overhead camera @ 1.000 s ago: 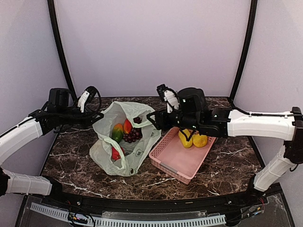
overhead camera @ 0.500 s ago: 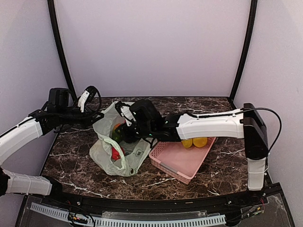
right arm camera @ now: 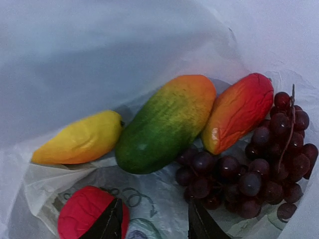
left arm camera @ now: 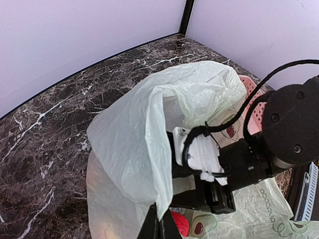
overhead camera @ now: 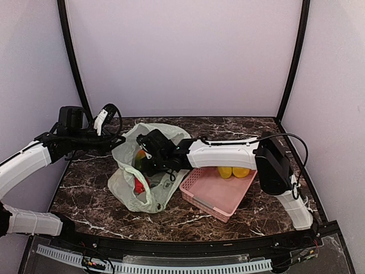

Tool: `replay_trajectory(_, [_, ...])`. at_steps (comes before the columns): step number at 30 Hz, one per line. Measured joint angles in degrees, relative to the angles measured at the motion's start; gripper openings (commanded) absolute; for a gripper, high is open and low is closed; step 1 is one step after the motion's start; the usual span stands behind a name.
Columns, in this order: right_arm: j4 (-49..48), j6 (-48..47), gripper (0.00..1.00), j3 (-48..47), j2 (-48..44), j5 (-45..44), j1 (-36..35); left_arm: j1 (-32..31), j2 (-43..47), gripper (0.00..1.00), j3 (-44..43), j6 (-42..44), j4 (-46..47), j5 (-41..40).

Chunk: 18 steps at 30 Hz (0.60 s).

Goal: Untie the knot of the plastic bag and take out the fruit
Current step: Reach into the gripper in the takeout bag, then pick up the fake fruit from the takeout bag.

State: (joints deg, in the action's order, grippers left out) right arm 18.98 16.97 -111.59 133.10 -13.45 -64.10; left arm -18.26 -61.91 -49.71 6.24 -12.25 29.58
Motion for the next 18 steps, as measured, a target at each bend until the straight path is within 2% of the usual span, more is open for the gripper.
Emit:
replay_trajectory(5, [2.40, 2.97, 0.55, -0.04, 0.61, -2.01, 2.97, 0.00, 0.00, 0.01, 0.00, 0.00, 0.00, 0.07])
replay_trajectory(18, [3.10, 5.46, 0.67, -1.44, 2.71, -5.68, 6.25, 0.00, 0.00, 0.01, 0.00, 0.00, 0.00, 0.26])
